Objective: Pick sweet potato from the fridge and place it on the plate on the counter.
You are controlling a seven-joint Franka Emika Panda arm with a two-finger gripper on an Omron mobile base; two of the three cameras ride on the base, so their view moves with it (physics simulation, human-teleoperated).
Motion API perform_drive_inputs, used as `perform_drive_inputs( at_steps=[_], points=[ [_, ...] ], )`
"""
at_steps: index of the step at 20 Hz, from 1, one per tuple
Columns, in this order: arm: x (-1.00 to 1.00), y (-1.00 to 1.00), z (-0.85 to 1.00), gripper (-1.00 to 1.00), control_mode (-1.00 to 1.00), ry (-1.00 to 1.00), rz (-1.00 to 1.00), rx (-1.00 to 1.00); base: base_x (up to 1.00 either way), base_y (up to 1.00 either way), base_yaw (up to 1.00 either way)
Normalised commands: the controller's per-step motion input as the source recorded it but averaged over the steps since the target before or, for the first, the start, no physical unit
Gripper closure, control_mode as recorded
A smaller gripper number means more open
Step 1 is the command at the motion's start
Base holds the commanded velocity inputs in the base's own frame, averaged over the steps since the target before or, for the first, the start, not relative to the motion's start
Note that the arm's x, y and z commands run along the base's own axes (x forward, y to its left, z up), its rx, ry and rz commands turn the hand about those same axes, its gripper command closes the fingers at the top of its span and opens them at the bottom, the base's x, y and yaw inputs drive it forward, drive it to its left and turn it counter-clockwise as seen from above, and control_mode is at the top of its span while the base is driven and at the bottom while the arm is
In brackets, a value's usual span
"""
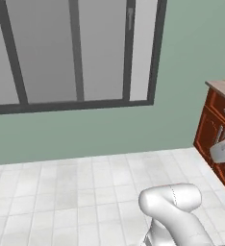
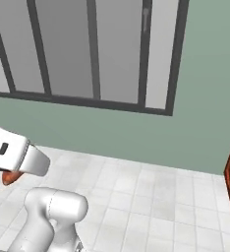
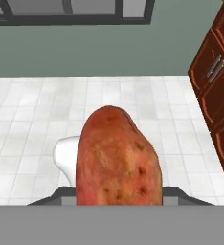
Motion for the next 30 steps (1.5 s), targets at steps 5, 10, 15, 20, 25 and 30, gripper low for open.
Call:
perform_drive_inputs(
  at_steps=[5, 10, 15, 20, 25, 30],
  points=[
    [0.00, 0.00, 0.00, 1.00, 1.00, 0.00, 0.00, 0.00, 0.86, 0.02, -0.28],
    [0.00, 0.00, 0.00, 1.00, 1.00, 0.00, 0.00, 0.00, 0.50, 0.17, -0.57],
    [0.00, 0.00, 0.00, 1.00, 1.00, 0.00, 0.00, 0.00, 0.21, 0.31, -0.78],
    [0.00, 0.00, 0.00, 1.00, 1.00, 0.00, 0.00, 0.00, 0.09, 0.36, -0.83],
    [0.00, 0.00, 0.00, 1.00, 1.00, 0.00, 0.00, 0.00, 0.06, 0.43, -0.80],
    [0.00, 0.00, 0.00, 1.00, 1.00, 0.00, 0.00, 0.00, 0.06, 0.43, -0.75]
  ],
)
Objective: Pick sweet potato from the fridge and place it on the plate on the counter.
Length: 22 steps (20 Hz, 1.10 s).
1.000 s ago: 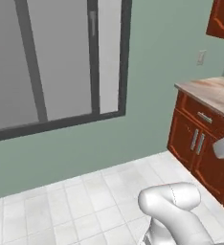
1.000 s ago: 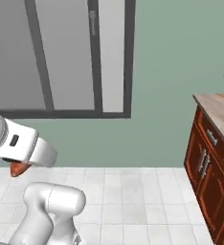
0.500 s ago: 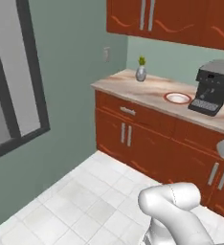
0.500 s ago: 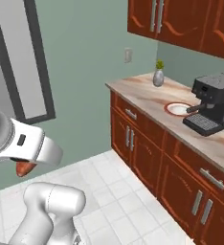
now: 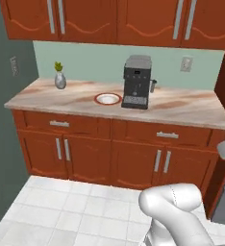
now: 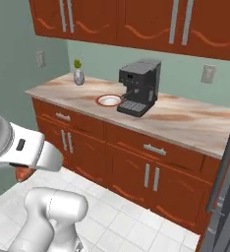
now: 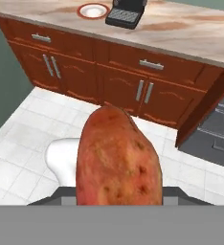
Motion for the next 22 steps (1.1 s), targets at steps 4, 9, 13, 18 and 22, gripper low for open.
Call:
perform_drive_inputs(
  at_steps=[4, 9, 13, 18, 22],
  points=[
    [0.00, 0.00, 0.00, 1.00, 1.00, 0.00, 0.00, 0.00, 0.09, 0.61, -0.61],
    [0.00, 0.00, 0.00, 1.00, 1.00, 0.00, 0.00, 0.00, 0.05, 0.94, -0.37],
    [0.00, 0.00, 0.00, 1.00, 1.00, 0.00, 0.00, 0.00, 0.11, 1.00, -0.23],
    [0.00, 0.00, 0.00, 1.00, 1.00, 0.00, 0.00, 0.00, 0.35, 0.70, -0.15],
    [0.00, 0.00, 0.00, 1.00, 1.00, 0.00, 0.00, 0.00, 0.49, 0.59, -0.12]
  ],
)
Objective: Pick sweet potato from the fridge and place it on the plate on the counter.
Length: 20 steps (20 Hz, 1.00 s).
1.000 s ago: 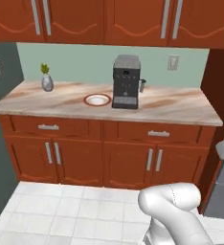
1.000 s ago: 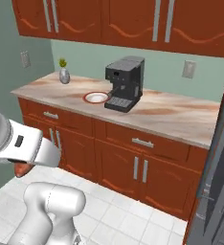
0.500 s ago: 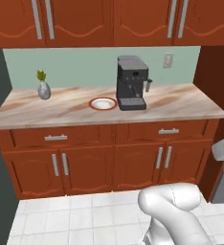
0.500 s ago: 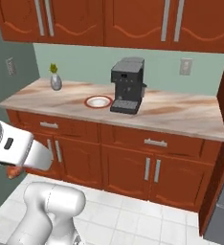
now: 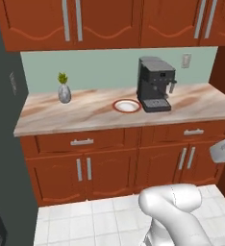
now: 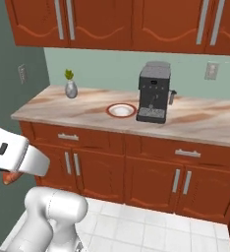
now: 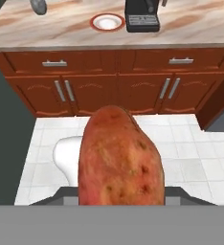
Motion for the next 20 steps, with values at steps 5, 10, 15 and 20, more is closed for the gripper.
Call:
perform_drive_inputs(
  at_steps=[5, 10, 15, 20],
  points=[
    [0.00, 0.00, 0.00, 1.00, 1.00, 0.00, 0.00, 0.00, 0.51, 0.57, -0.09],
    [0.00, 0.00, 0.00, 1.00, 1.00, 0.00, 0.00, 0.00, 0.63, 0.45, -0.12],
    [0.00, 0.00, 0.00, 1.00, 1.00, 0.00, 0.00, 0.00, 0.64, 0.34, -0.12],
    [0.00, 0.00, 0.00, 1.00, 1.00, 0.00, 0.00, 0.00, 0.57, 0.40, -0.12]
  ],
)
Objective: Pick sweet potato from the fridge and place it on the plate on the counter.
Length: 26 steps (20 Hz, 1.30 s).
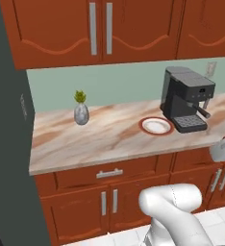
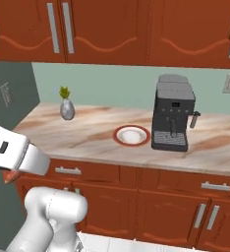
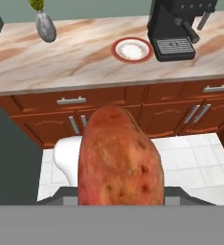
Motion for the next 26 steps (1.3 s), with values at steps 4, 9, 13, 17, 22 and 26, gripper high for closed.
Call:
perform_drive_inputs(
  at_steps=[4, 9, 13, 17, 22, 26],
  points=[
    [0.00, 0.00, 0.00, 1.00, 1.00, 0.00, 0.00, 0.00, 0.46, 0.42, -0.12],
    [0.00, 0.00, 0.00, 1.00, 1.00, 0.00, 0.00, 0.00, 0.31, 0.32, -0.09],
    [0.00, 0.00, 0.00, 1.00, 1.00, 0.00, 0.00, 0.00, 0.40, 0.24, -0.08],
    [0.00, 0.00, 0.00, 1.00, 1.00, 0.00, 0.00, 0.00, 0.47, 0.16, -0.06],
    [0.00, 0.00, 0.00, 1.00, 1.00, 0.00, 0.00, 0.00, 0.45, 0.03, -0.01],
    [0.00, 0.00, 0.00, 1.00, 1.00, 0.00, 0.00, 0.00, 0.35, 0.00, 0.00]
  ],
)
